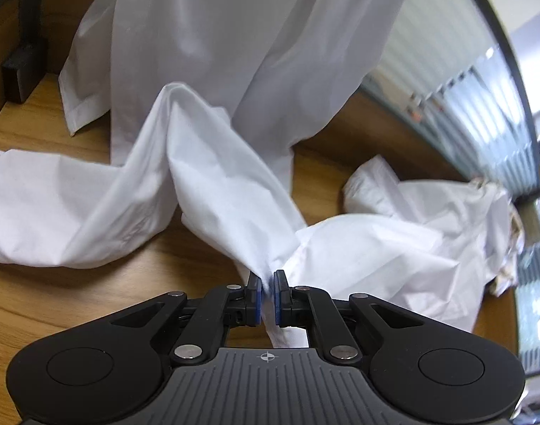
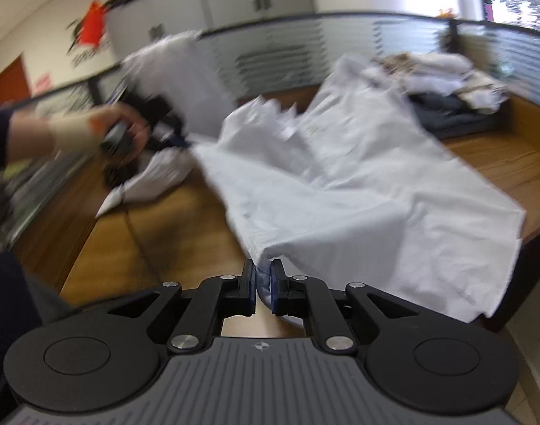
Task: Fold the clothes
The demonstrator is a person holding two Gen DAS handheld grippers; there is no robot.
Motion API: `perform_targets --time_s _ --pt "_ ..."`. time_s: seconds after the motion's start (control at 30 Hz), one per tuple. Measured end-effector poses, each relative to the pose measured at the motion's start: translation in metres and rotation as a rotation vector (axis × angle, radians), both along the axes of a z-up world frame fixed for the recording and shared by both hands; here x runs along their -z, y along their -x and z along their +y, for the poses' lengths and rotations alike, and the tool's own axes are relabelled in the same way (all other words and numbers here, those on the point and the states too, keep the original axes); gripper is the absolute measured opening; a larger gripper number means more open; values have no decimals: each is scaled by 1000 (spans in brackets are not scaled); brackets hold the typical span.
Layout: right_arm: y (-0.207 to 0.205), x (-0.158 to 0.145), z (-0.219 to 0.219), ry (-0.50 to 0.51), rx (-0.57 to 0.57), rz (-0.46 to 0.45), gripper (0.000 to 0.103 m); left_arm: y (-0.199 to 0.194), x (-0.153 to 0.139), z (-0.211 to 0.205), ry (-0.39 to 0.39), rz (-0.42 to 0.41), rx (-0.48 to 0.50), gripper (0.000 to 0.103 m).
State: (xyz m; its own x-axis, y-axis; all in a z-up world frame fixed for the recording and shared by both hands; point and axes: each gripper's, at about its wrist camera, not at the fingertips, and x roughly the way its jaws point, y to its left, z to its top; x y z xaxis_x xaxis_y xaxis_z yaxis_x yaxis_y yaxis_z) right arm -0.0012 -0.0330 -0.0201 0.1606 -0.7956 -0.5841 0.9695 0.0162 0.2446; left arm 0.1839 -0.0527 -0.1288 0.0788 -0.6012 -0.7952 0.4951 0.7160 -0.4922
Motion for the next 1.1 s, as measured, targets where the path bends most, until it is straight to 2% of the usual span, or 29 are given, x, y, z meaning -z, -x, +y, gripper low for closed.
perform_targets --time_s 0.1,0.13,0.17,0.23,0.37,0.43,0.57,0.63,0.77,0.97,1.1 --pt "-23 24 6 -80 -44 -22 21 -4 17 5 -40 4 0 10" --pt "-30 32 8 -102 -50 -39 26 -3 20 8 -50 -3 -2 18" --pt "-35 36 10 -115 -53 -53 26 -1 22 11 -59 -10 -4 31" --pt "-42 42 16 -131 -46 -69 30 4 26 17 -76 -24 -5 45" --pt "-39 35 22 -137 12 -31 49 21 24 26 -82 -60 11 50" --pt "-24 31 24 -136 49 -13 58 31 20 28 -73 -76 4 55" --pt "20 21 20 -143 92 17 62 54 13 31 -42 -94 6 58" --pt "44 15 16 -148 110 39 67 68 8 31 -25 -104 36 59" --pt "98 3 -1 -115 123 86 70 99 2 28 -11 -143 89 62" --pt "180 -5 -56 -114 144 173 72 146 10 37 -40 -131 111 64" --pt "239 0 -103 -115 120 190 72 178 22 46 -79 -137 62 64"
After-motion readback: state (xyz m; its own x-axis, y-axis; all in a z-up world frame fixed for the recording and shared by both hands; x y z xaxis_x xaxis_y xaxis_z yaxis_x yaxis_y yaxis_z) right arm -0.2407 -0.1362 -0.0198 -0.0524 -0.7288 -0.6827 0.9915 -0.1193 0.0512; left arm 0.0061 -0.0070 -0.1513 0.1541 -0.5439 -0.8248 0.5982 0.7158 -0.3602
